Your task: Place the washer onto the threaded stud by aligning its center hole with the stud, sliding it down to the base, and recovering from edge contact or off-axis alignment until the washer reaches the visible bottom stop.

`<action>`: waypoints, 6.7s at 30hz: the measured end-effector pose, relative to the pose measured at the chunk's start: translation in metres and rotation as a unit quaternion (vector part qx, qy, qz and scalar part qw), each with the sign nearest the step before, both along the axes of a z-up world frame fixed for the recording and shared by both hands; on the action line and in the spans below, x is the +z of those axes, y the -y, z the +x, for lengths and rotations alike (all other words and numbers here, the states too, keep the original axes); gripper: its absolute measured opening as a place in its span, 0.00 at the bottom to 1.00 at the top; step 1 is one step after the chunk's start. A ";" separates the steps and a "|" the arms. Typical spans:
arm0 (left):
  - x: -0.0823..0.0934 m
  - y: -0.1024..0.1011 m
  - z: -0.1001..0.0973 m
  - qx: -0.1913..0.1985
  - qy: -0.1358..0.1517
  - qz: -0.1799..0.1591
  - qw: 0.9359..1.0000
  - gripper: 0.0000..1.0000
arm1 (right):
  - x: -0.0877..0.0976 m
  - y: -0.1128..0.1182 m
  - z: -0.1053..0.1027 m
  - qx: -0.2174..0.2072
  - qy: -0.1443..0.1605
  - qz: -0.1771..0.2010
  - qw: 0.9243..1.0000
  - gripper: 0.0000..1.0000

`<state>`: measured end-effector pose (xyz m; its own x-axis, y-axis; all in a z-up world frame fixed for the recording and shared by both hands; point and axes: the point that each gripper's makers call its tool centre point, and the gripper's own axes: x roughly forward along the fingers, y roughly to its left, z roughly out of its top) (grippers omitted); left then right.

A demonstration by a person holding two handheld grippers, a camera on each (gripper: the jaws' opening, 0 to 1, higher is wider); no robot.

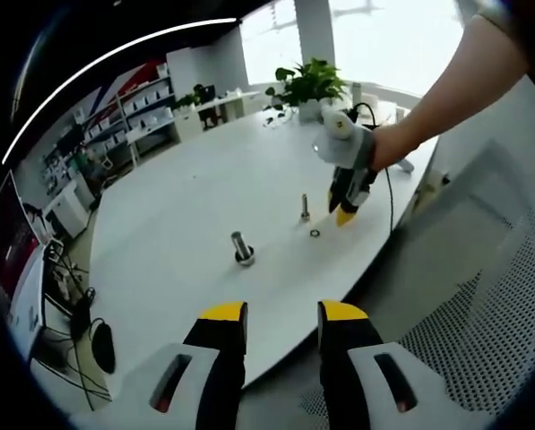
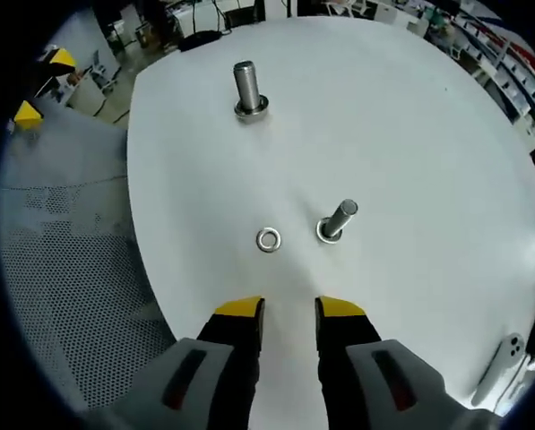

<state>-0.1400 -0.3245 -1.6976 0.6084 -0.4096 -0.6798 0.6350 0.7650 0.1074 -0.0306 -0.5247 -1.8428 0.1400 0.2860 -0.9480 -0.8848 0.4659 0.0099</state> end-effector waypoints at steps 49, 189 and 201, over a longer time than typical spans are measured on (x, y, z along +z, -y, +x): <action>-0.001 -0.003 0.002 0.011 -0.007 -0.007 1.000 0.27 | -0.010 -0.042 0.004 0.126 0.024 0.018 0.992 0.15; 0.002 0.002 0.001 -0.002 -0.001 -0.013 1.000 0.26 | 0.031 -0.035 0.056 0.092 0.043 -0.018 0.995 0.14; 0.001 0.001 0.002 0.001 -0.005 -0.011 1.000 0.26 | 0.003 -0.027 0.057 0.077 0.020 -0.034 0.996 0.14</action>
<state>-0.1385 -0.3256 -1.6969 0.6022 -0.4239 -0.6765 0.6349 0.7680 0.0839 0.0268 -0.4981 -1.8401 0.1370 0.2433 -0.9602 -0.9450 0.3228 -0.0531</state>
